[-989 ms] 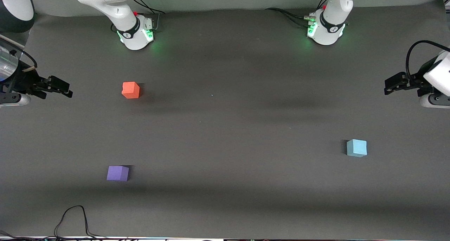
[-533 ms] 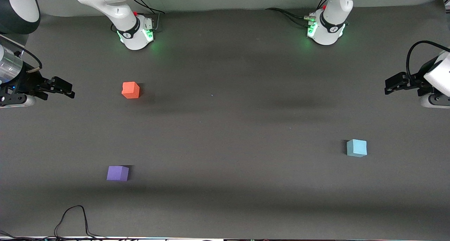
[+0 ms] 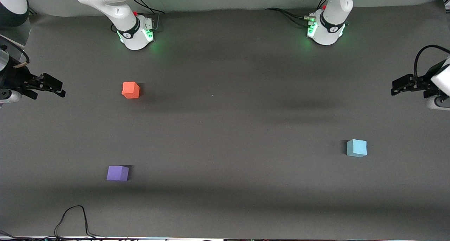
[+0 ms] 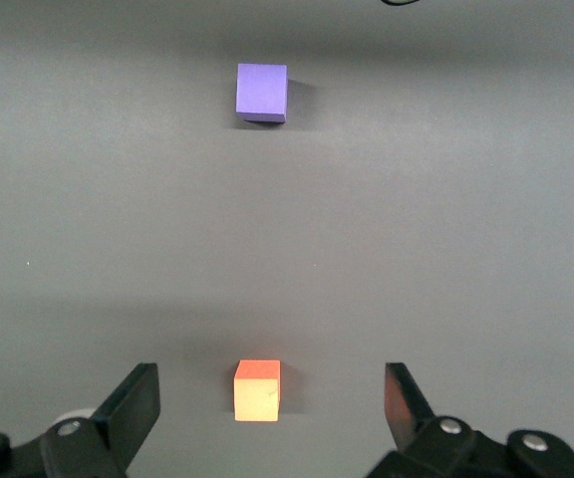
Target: Place blue block between orange and purple blocks
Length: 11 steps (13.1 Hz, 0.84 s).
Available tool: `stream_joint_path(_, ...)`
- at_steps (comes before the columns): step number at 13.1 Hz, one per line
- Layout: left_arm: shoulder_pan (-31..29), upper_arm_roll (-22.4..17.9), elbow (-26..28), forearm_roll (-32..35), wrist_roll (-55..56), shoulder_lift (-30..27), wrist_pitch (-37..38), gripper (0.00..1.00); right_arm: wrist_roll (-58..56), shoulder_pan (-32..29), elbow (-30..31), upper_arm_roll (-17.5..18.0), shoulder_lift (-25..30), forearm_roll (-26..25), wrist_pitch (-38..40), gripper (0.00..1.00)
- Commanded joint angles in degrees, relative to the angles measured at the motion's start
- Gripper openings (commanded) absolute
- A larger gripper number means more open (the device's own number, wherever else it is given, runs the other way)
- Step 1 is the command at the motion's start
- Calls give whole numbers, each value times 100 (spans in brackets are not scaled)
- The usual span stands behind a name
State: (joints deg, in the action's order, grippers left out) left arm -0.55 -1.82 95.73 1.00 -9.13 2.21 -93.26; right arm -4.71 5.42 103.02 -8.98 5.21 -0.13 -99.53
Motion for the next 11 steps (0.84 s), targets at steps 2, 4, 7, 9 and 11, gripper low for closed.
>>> stream_joint_path(2, 46, -29, 884, 40, -98, -142, -981, 100, -56, -59, -150, 1, -73, -154, 47, 100)
stream_joint_path(4, 46, -29, 1166, 49, -98, -46, -1447, 100, -73, -112, -309, -409, -64, -6, 100, 100)
stream_joint_path(7, -15, -29, 1378, 93, -106, 305, -2221, 100, -118, -50, -327, -430, -73, 92, 293, 100)
stream_joint_path(9, -24, -29, 1421, 93, -237, 603, -2555, 100, -161, -15, -326, -429, -81, 92, 338, 100)
stream_joint_path(11, -24, -29, 1527, 93, -273, 876, -2951, 100, -170, 3, -309, -429, -82, 83, 328, 100)
